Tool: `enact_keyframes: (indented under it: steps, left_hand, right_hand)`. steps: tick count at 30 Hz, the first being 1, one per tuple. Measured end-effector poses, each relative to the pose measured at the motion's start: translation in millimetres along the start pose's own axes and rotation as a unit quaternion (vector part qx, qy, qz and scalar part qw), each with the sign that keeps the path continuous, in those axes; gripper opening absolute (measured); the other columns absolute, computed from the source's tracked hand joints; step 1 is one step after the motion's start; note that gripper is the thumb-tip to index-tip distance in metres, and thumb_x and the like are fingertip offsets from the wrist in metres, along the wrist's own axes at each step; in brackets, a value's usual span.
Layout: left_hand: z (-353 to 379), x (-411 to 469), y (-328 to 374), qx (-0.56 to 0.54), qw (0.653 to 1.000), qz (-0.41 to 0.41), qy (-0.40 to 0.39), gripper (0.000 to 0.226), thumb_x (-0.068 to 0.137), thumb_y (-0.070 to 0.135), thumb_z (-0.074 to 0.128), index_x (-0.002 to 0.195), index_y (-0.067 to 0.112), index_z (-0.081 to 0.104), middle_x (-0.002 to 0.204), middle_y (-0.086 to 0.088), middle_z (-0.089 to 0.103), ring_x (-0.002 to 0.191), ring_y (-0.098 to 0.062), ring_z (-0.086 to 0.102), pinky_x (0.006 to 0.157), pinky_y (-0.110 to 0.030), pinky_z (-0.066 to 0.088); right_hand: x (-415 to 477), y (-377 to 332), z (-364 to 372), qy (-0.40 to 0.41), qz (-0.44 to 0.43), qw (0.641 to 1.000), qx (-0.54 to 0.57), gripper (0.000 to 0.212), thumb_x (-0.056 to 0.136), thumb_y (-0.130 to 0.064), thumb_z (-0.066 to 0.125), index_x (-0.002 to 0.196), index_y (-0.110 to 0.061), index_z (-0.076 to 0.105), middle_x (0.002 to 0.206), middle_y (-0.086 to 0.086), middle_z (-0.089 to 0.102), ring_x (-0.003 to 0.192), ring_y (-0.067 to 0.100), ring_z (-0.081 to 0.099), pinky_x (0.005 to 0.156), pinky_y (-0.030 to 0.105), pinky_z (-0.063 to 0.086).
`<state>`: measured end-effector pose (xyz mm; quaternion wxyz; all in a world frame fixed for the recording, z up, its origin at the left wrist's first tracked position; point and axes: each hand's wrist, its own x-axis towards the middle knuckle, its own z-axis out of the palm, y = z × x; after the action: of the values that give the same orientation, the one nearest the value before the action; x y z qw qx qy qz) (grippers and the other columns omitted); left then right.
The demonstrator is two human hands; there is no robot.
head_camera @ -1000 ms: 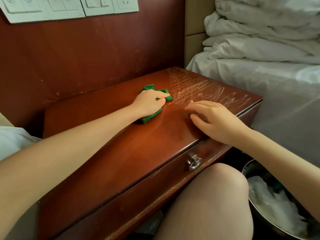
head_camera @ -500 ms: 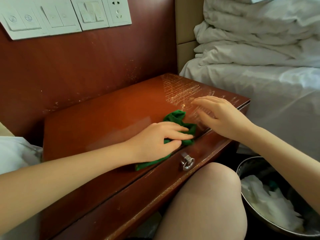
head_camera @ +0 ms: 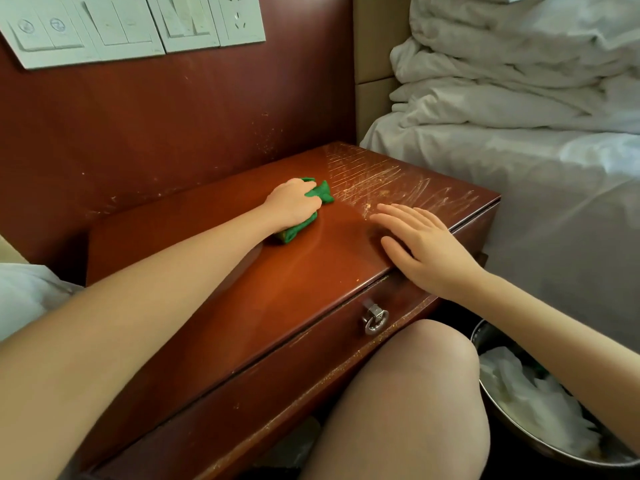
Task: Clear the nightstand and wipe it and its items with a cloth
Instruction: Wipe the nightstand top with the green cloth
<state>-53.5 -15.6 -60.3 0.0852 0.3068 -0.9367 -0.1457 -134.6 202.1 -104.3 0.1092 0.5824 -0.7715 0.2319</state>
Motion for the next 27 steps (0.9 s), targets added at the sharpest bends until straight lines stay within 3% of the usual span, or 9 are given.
enact_keyframes:
  steps: [4, 9, 11, 13, 15, 17, 21, 24, 27]
  left_hand:
    - [2.3, 4.9, 4.4, 0.006, 1.0, 0.03, 0.005, 0.047, 0.096, 0.016, 0.035, 0.141, 0.026, 0.041, 0.151, -0.001, 0.033, 0.138, -0.025, 0.029, 0.111, -0.04, 0.024]
    - [-0.4, -20.2, 1.6, 0.0, 0.991, 0.131, -0.005, 0.05, 0.094, 0.008, 0.036, 0.135, 0.032, 0.049, 0.147, 0.004, 0.04, 0.138, -0.018, 0.03, 0.112, -0.038, 0.024]
    - [-1.9, -39.4, 0.4, -0.026, 0.98, 0.196, -0.009, 0.049, 0.09, 0.002, 0.041, 0.128, 0.029, 0.057, 0.141, 0.005, 0.047, 0.133, -0.01, 0.036, 0.111, -0.026, 0.023]
    - [-4.0, -59.8, -4.9, -0.061, 0.97, 0.237, -0.017, 0.048, 0.086, -0.004, 0.045, 0.116, 0.027, 0.066, 0.13, 0.009, 0.055, 0.122, 0.002, 0.041, 0.102, -0.004, 0.021]
    - [-8.2, -75.1, -10.4, -0.1, 0.964, 0.245, -0.025, 0.049, 0.084, -0.007, 0.048, 0.104, 0.032, 0.069, 0.123, 0.012, 0.058, 0.114, 0.008, 0.044, 0.095, 0.004, 0.023]
    - [-10.3, -80.4, -12.4, -0.097, 0.964, 0.248, -0.029, 0.046, 0.085, -0.006, 0.049, 0.106, 0.031, 0.067, 0.124, 0.01, 0.058, 0.115, 0.006, 0.045, 0.096, 0.001, 0.025]
    - [-5.8, -73.9, -2.7, 0.006, 0.978, 0.207, -0.031, 0.045, 0.098, 0.01, 0.04, 0.138, 0.029, 0.046, 0.147, 0.004, 0.039, 0.136, -0.008, 0.029, 0.107, -0.017, 0.017]
    - [-1.5, -78.4, 9.1, 0.029, 0.986, 0.16, -0.024, 0.045, 0.101, 0.016, 0.034, 0.141, 0.034, 0.039, 0.153, 0.003, 0.03, 0.142, -0.015, 0.021, 0.112, -0.03, 0.017]
    - [2.5, -98.7, 26.1, 0.022, 0.982, 0.185, -0.019, 0.044, 0.101, 0.015, 0.032, 0.14, 0.033, 0.041, 0.152, 0.005, 0.031, 0.141, -0.012, 0.021, 0.111, -0.027, 0.016]
  right_hand:
    - [0.5, 0.8, 2.9, 0.016, 0.006, 1.0, 0.016, 0.058, 0.093, -0.045, 0.02, 0.14, -0.02, 0.043, 0.148, -0.001, 0.038, 0.14, 0.015, 0.026, 0.111, 0.023, 0.006]
    - [0.9, 1.8, 6.6, 0.026, 0.001, 1.0, 0.012, 0.062, 0.091, -0.045, 0.015, 0.139, -0.018, 0.045, 0.146, 0.001, 0.041, 0.139, 0.018, 0.029, 0.11, 0.024, 0.009]
    - [0.4, 1.1, 6.0, 0.03, 0.003, 0.999, 0.015, 0.062, 0.091, -0.044, 0.016, 0.138, -0.017, 0.046, 0.146, 0.002, 0.042, 0.139, 0.019, 0.03, 0.11, 0.024, 0.01]
    - [-0.1, 0.8, 5.7, 0.035, 0.001, 0.999, 0.011, 0.061, 0.091, -0.043, 0.017, 0.137, -0.016, 0.047, 0.145, 0.003, 0.043, 0.138, 0.02, 0.031, 0.109, 0.023, 0.011]
    - [-0.3, 0.8, 5.8, 0.034, -0.001, 0.999, 0.006, 0.062, 0.091, -0.042, 0.016, 0.137, -0.016, 0.047, 0.145, 0.003, 0.044, 0.138, 0.02, 0.032, 0.109, 0.023, 0.011]
    - [-0.4, 0.8, 5.6, 0.03, -0.003, 1.0, 0.004, 0.062, 0.091, -0.043, 0.016, 0.138, -0.016, 0.046, 0.145, 0.003, 0.043, 0.138, 0.02, 0.031, 0.109, 0.023, 0.011]
    - [-0.5, 0.0, 4.7, 0.025, 0.001, 1.0, 0.005, 0.052, 0.095, -0.035, 0.024, 0.14, -0.017, 0.043, 0.147, 0.002, 0.04, 0.14, 0.018, 0.028, 0.109, 0.022, 0.009]
    - [-0.4, 0.0, 6.3, 0.03, 0.001, 1.0, 0.009, 0.052, 0.095, -0.034, 0.024, 0.139, -0.016, 0.044, 0.146, 0.003, 0.041, 0.139, 0.019, 0.03, 0.109, 0.023, 0.01]
    - [0.4, 1.3, 3.8, 0.038, -0.002, 0.998, 0.053, 0.046, 0.095, -0.029, 0.035, 0.137, -0.013, 0.047, 0.144, 0.006, 0.043, 0.137, 0.019, 0.032, 0.11, 0.023, 0.014]
